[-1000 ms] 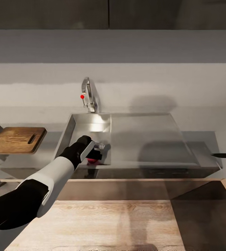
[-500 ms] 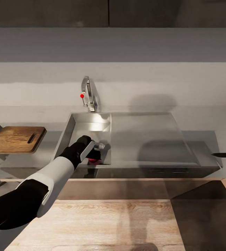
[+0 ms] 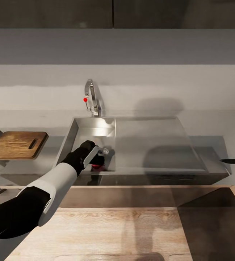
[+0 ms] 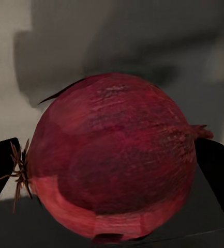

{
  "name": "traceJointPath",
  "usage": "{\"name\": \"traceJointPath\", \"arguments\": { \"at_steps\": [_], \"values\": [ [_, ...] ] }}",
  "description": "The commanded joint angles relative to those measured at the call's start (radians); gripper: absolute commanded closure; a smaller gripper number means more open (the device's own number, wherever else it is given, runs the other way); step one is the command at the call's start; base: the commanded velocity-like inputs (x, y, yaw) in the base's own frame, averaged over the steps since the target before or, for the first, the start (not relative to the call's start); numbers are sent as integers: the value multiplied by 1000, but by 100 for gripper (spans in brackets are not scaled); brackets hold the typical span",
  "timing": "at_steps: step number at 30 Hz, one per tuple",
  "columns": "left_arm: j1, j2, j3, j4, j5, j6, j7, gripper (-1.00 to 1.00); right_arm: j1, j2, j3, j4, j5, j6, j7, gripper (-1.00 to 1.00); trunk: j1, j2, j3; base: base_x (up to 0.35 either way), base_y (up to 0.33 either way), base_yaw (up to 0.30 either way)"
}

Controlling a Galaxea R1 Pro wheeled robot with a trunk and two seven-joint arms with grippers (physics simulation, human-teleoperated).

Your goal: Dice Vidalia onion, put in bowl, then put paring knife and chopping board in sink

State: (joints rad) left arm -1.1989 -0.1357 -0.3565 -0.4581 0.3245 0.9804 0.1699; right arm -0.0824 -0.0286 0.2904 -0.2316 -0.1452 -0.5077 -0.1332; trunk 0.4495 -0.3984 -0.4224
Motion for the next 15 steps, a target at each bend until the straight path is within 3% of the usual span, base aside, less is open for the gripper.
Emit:
{"name": "traceJointPath", "arguments": {
  "at_steps": [1, 8, 11, 15],
  "values": [
    [-1, 2, -5, -13, 10, 3, 8, 100, 0, -1, 9, 0, -10, -3, -3, -100, 1, -2, -1, 0, 0, 0],
    [6, 43, -4, -206, 12, 17, 9, 100, 0, -1, 9, 0, -10, -3, -3, -100, 1, -2, -1, 0, 0, 0],
    [49, 77, -2, -383, 14, 26, 9, 100, 0, -1, 9, 0, -10, -3, -3, -100, 1, -2, -1, 0, 0, 0],
    [110, 106, 0, -558, 14, 28, 10, 100, 0, -1, 9, 0, -10, -3, -3, -100, 1, -2, -1, 0, 0, 0]
  ]
}}
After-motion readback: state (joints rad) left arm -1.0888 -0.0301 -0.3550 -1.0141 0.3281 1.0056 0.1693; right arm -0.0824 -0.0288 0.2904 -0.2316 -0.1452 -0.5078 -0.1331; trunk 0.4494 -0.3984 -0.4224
